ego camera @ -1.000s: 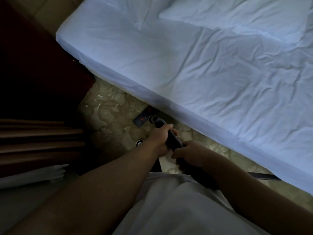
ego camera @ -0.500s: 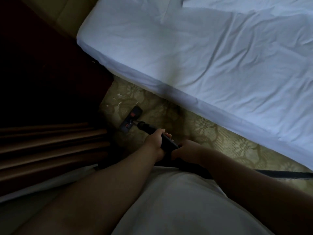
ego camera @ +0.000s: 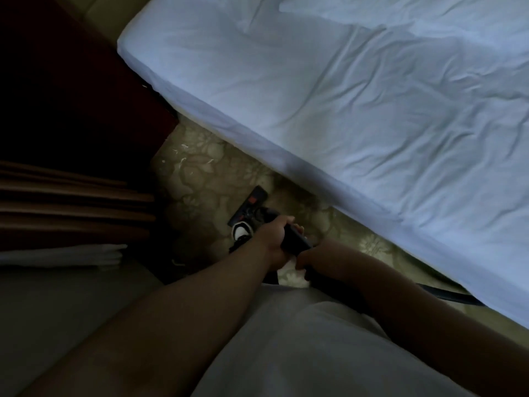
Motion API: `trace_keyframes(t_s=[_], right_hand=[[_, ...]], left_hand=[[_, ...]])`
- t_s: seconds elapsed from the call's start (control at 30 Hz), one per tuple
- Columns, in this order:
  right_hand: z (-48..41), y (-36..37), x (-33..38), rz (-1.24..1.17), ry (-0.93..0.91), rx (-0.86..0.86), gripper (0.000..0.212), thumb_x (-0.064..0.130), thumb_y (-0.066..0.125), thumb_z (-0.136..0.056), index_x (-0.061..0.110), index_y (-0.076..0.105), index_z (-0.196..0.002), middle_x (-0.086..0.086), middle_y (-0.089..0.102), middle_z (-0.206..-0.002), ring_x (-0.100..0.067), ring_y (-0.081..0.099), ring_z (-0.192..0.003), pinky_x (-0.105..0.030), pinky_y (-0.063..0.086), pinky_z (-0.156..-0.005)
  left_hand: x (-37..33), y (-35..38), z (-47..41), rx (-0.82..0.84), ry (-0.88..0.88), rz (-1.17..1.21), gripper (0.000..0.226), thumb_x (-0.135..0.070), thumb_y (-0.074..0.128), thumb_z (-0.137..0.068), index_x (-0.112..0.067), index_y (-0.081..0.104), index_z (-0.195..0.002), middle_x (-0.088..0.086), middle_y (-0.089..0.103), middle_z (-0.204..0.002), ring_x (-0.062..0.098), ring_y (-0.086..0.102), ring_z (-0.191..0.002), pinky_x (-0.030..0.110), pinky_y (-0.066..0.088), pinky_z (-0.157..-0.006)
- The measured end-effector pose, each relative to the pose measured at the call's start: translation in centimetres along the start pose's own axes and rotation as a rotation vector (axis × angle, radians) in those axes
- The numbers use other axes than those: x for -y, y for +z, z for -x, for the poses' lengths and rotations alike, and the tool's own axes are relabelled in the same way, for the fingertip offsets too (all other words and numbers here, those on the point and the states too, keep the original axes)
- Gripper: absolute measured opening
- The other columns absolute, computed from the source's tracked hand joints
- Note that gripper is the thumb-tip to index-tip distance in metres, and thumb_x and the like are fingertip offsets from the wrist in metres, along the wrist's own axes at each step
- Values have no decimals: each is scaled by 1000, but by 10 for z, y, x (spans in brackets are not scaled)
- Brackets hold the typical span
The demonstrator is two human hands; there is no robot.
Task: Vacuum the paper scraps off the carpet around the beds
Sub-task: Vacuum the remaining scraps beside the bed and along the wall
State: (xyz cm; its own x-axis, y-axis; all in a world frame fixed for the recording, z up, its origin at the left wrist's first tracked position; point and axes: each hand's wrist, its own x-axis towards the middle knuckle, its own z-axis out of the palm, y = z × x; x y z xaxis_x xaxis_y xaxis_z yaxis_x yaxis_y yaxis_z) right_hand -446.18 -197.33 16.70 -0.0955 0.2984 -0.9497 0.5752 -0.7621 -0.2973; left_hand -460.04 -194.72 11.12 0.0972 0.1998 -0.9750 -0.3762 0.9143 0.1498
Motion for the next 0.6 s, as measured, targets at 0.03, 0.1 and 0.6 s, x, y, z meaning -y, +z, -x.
trace_keyframes(t_s=[0.03,0.1,0.6], right_hand=[[10,-10,-16,-7,12,-22,15,17,80,-86,4,75,-91,-3,71,-64,-9,65,-46,-15,46,-43],[30,-29,-47,-39,28,-48,17,17,78,-86,3,75,-96,-5,71,-65,-12,65,-46,-16,44,-41],[118,-94,-159,-242,98,-82,20,14,73,-91,-5,69,-90,-15,69,-65,-26,64,-52,-31,52,-54]], left_hand=[[16,15,4,10,5,-7,18,-17,53,-104,-7,55,-90,9,54,-78,24,53,-74,42,50,-76],[43,45,7,44,7,-32,18,-16,55,-103,-6,55,-88,9,56,-75,23,55,-73,42,51,-80],[140,163,44,178,-64,-289,26,-28,63,-100,-2,60,-94,10,62,-84,28,60,-83,44,54,-74]])
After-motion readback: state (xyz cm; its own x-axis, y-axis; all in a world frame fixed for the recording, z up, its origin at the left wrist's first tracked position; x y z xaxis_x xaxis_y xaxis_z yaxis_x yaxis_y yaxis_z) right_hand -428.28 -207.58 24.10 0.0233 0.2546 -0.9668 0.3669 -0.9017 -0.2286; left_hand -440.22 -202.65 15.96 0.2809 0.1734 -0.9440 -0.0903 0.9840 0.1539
